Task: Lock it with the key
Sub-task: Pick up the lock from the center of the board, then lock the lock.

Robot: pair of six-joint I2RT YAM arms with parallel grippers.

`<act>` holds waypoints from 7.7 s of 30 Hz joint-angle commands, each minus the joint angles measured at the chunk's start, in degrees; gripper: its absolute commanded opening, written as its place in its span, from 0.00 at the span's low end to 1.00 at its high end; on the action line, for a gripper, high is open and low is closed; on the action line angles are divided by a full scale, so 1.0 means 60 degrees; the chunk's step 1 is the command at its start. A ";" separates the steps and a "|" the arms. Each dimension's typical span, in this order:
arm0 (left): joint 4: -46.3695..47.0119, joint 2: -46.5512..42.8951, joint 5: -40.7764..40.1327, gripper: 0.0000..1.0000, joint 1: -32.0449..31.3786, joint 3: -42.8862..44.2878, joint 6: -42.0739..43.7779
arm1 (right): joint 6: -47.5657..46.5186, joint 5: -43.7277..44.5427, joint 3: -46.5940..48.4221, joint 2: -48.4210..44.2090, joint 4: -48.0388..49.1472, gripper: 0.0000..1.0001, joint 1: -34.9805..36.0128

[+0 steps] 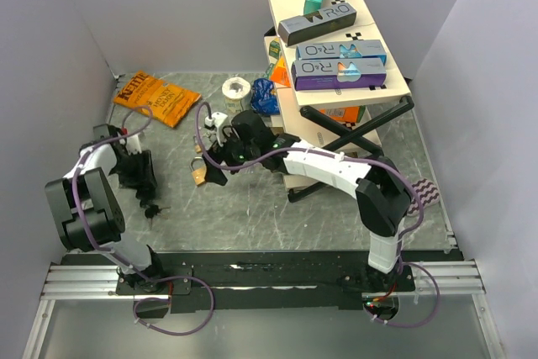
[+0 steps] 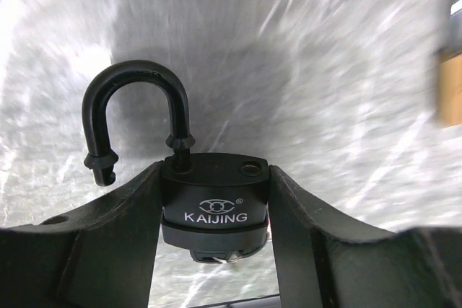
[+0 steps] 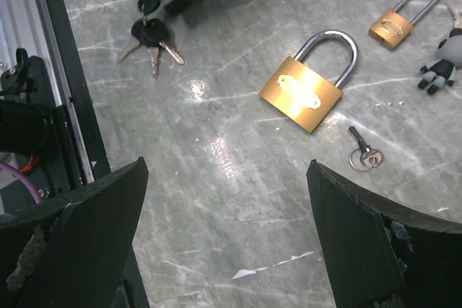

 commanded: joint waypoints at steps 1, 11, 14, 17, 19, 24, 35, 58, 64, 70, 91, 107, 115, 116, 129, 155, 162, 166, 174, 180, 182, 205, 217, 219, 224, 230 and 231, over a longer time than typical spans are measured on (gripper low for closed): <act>0.0030 -0.0869 0.1404 0.06 0.0192 0.1367 -0.1188 | 0.0408 -0.0143 0.0961 0.0229 -0.0028 1.00 -0.0044; -0.0072 -0.2041 0.3279 0.01 0.0192 0.2525 -0.3620 | 0.2224 0.0692 0.1635 0.0522 0.1451 1.00 0.0307; 0.0059 -0.2509 0.3836 0.01 0.0192 0.2613 -0.4191 | 0.2605 0.0970 0.2176 0.0991 0.2081 1.00 0.0541; 0.0191 -0.2875 0.4334 0.01 0.0206 0.2672 -0.4951 | 0.3073 0.1306 0.2792 0.1402 0.2373 1.00 0.0703; 0.0337 -0.3052 0.4583 0.02 0.0206 0.2672 -0.5246 | 0.3236 0.1468 0.2822 0.1504 0.2767 1.00 0.0790; 0.0645 -0.3755 0.5111 0.02 0.0206 0.2424 -0.6198 | 0.3236 0.1907 0.2807 0.1548 0.3297 0.97 0.1083; 0.1377 -0.5072 0.5434 0.01 0.0207 0.1180 -0.7823 | 0.3061 0.3226 0.3071 0.1812 0.3751 0.88 0.1523; 0.2433 -0.6495 0.5126 0.01 0.0221 0.0285 -0.9334 | 0.2841 0.4193 0.2807 0.1812 0.3883 0.38 0.1845; 0.2169 -0.6525 0.5170 0.24 0.0206 0.0240 -0.9159 | 0.2578 0.4135 0.2793 0.1739 0.4015 0.00 0.1831; 0.1322 -0.6276 0.5331 0.77 0.0221 0.0605 -0.8209 | 0.2300 0.3871 0.2092 0.1271 0.4497 0.00 0.1728; -0.6723 -0.2686 0.7734 0.99 0.0851 0.3260 0.5837 | 0.0468 -0.0814 -0.1513 -0.1321 0.5612 0.00 0.0820; -0.6737 -0.4648 0.8642 0.62 0.0529 0.1384 0.8887 | 0.0028 -0.2779 -0.1777 -0.1864 0.5567 0.00 0.0498; -0.6737 -0.4825 0.8598 0.48 -0.0057 0.1090 0.9240 | 0.0058 -0.3233 -0.1792 -0.1967 0.5568 0.00 0.0322; -0.6737 -0.4811 0.8627 0.48 -0.0057 0.1104 0.9240 | 0.0072 -0.3277 -0.1778 -0.1967 0.5582 0.00 0.0322; -0.6723 -0.4927 0.8905 0.01 -0.0262 0.0958 0.9255 | 0.0102 -0.3571 -0.2041 -0.2172 0.5788 0.00 0.0278; -0.6708 -0.4986 0.9564 0.01 -0.0262 0.1514 0.9270 | -0.1889 -0.3717 -0.2277 -0.2758 0.3489 0.95 0.0249; -0.6708 -0.5366 0.9799 0.01 -0.0408 0.1544 0.9108 | -0.2359 -0.3614 -0.1983 -0.2188 0.2843 0.99 0.0248; -0.6693 -0.5572 0.9770 0.01 -0.0584 0.1456 0.9108 | -0.2506 -0.3585 -0.1851 -0.1880 0.3120 0.99 0.0249; -0.6708 -0.5748 1.0136 0.01 -0.0687 0.1471 0.8845 | -0.3120 -0.3585 -0.1836 -0.1396 0.3868 0.95 0.0292; -0.6664 -0.5880 1.0297 0.01 -0.0731 0.1515 0.8625 | -0.3341 -0.3834 -0.2129 -0.1454 0.4146 0.79 0.0307; -0.6620 -0.5924 1.0341 0.01 -0.0731 0.1515 0.8552 | -0.3341 -0.3907 -0.2187 -0.1483 0.4161 0.72 0.0322; -0.6297 -0.5734 1.0238 0.01 -0.0819 0.0855 0.9650 | -0.1569 -0.5476 -0.1514 -0.1454 0.3340 0.00 0.0205; -0.5406 -0.5820 1.0898 0.01 -0.1580 0.0270 0.8115 | -0.0631 -0.5241 -0.0972 -0.1162 0.4497 0.00 0.0395; -0.4397 -0.5967 1.0840 0.01 -0.1756 0.0037 0.7398 | -0.0616 -0.5168 -0.0870 -0.1117 0.4600 0.00 0.0468; -0.1544 -0.6626 1.0664 0.01 -0.2238 -0.0564 0.4527 | -0.0602 -0.4875 -0.0840 -0.1103 0.5200 0.00 0.0673; -0.0775 -0.6861 1.0400 0.01 -0.2737 -0.1136 0.3498 | -0.0718 -0.4479 -0.0884 -0.1263 0.5801 0.00 0.0820; -0.0920 -0.6803 1.0400 0.01 -0.2767 -0.1180 0.3643 | -0.0733 -0.4421 -0.0898 -0.1293 0.5933 0.00 0.0820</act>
